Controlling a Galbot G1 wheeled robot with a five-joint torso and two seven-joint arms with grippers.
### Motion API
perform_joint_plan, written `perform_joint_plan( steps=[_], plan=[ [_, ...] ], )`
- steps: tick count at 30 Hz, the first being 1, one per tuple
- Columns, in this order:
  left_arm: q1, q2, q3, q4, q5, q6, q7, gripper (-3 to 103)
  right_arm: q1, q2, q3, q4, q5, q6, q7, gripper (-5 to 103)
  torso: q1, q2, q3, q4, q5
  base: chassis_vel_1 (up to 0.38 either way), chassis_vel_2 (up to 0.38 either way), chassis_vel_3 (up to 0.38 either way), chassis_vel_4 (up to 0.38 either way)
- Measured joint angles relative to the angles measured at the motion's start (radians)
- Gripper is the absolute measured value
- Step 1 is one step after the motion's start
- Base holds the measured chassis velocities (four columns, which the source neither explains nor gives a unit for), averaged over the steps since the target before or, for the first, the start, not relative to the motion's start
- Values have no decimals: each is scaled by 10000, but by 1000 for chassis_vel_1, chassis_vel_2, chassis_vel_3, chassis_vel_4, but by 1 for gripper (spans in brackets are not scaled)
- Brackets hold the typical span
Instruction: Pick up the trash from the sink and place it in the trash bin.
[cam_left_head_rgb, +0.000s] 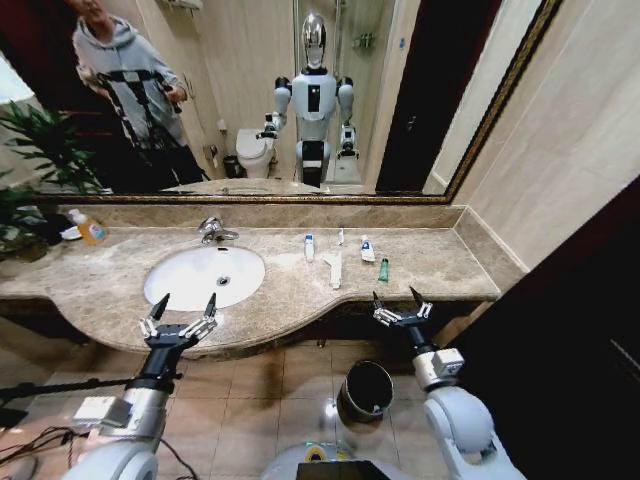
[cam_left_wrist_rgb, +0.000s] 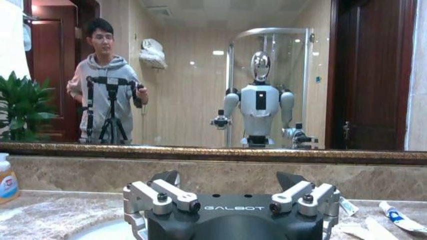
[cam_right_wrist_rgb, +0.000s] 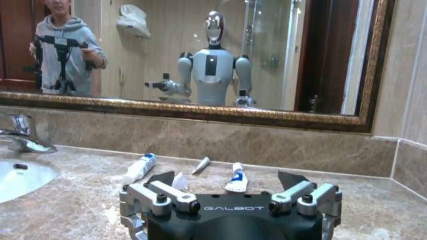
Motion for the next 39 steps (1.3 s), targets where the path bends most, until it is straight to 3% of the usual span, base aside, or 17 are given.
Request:
perform_joint_plan(
  steps=[39],
  plan=[
    [0, 0, 0, 1, 0, 0, 0, 100, 2773, -1087, -565, -1821, 1462, -1547, 510, 100, 0, 0, 0, -1, 0, 0, 0, 0, 0]
  ],
)
